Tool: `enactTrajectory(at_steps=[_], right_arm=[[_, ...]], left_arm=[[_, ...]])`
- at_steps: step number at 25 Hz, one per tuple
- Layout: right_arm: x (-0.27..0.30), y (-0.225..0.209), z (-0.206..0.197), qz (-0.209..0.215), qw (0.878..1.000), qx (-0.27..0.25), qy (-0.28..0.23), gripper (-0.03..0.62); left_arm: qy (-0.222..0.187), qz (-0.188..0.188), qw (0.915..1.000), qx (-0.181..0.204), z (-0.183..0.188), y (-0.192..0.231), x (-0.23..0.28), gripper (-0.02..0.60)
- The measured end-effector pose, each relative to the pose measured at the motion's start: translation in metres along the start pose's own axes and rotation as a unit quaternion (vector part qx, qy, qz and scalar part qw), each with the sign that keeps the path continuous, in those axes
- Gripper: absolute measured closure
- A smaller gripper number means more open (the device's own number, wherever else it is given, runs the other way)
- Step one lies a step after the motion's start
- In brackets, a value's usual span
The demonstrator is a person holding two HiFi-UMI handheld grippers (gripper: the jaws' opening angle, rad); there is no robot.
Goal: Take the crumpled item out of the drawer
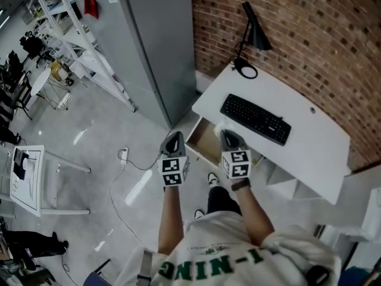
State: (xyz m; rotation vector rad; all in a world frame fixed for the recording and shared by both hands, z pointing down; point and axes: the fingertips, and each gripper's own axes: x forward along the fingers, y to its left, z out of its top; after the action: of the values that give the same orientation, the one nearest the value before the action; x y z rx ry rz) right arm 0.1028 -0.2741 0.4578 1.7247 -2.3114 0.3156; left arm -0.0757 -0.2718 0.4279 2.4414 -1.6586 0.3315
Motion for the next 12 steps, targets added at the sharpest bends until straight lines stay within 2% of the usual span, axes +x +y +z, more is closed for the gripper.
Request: enactTrajectory(at_steps=[3,7,12], right_arm=[[-0.013,0.006,0.025,0.0,0.999,-0.001,-0.034,0.577],[-0.035,0.016,0.053,-0.021,0.996,-0.027,-0.076,0.577],[-0.053,0.027,0.053,-0.025,0.996,-0.023,-0.087,0.577]], left_arm=[[-0.015,0.006,0.9998,0.012,0.017,-0.001,-0.016,0.584],[-0.05,0.007,0.998,0.039,0.04,-0.005,-0.029,0.584],[-0.074,0.009,0.9965,0.039,0.053,-0.003,-0.048,0.583]])
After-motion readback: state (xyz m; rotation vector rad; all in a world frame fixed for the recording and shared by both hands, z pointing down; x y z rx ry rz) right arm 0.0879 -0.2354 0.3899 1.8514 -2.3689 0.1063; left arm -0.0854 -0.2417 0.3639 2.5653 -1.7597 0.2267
